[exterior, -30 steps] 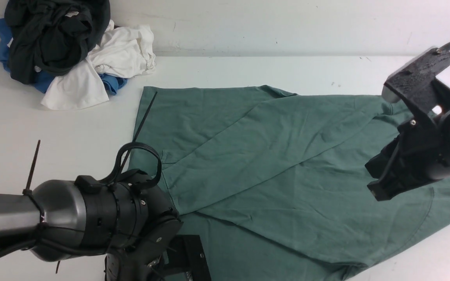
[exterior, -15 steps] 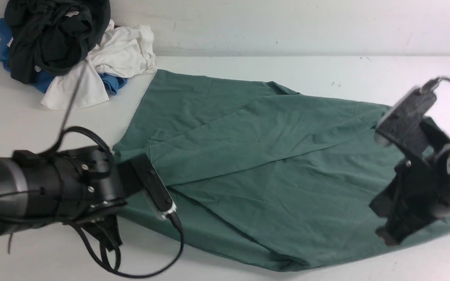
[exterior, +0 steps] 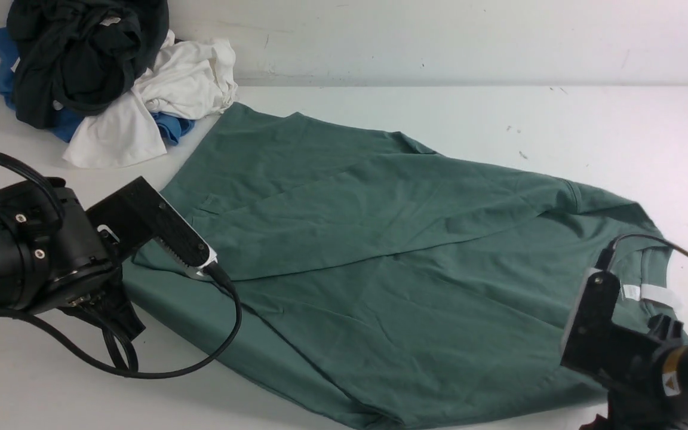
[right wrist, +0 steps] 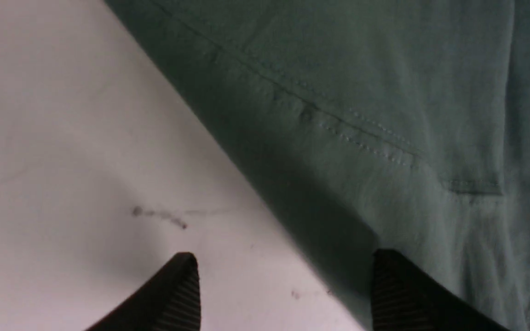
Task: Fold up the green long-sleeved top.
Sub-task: Use both arms simultaneously to clamp the lower edge of the clothing fabric
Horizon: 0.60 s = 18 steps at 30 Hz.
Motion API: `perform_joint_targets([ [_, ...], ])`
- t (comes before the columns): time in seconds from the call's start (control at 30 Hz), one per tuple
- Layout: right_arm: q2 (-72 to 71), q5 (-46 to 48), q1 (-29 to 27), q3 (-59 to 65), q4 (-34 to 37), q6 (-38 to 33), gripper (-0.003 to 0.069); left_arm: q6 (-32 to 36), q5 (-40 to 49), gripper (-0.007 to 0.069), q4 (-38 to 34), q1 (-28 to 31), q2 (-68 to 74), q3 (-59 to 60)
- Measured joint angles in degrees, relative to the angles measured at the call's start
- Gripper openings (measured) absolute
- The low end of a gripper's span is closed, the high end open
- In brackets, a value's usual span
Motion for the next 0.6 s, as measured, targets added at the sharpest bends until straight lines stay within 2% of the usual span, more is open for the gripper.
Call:
perform_joint_targets([
  [0.07,1.5,-1.9,0.0,0.0,-1.1,0.3,0.0441,0.0,0.0,0.0006,-0.2,0.0,-0.6,0.0],
  [0.13,4.0,-5.5,0.0,-0.7,-3.6,3.1,0.0317,0.0,0.0,0.0008,-1.0,0.0,-2.4,0.1],
  [0.17,4.1,-5.5,0.0,-0.8,-3.7,3.4,0.0304,0.0,0.1,0.0008,-1.2,0.0,-2.6,0.1],
  [0.2,4.5,-4.6,0.0,-1.5,-4.2,5.9,0.0216,0.0,0.4,0.0013,-2.1,0.0,-3.9,0.1],
  [0.23,4.5,-2.2,0.0,-2.3,-4.4,8.0,0.0125,0.1,0.7,0.0013,-2.9,0.0,-4.7,0.1],
  [0.33,1.7,9.9,0.0,-7.0,-6.1,16.4,0.001,0.1,3.4,0.0013,-6.4,0.0,-9.5,0.1],
  [0.5,-5.9,22.6,0.0,-15.6,-12.0,23.5,-0.0012,0.4,7.1,0.0013,-13.9,0.4,-16.2,-2.1],
  [0.6,-8.2,23.6,-0.2,-20.1,-13.9,24.2,-0.0013,2.0,7.4,0.0013,-16.5,1.8,-16.7,-6.3],
])
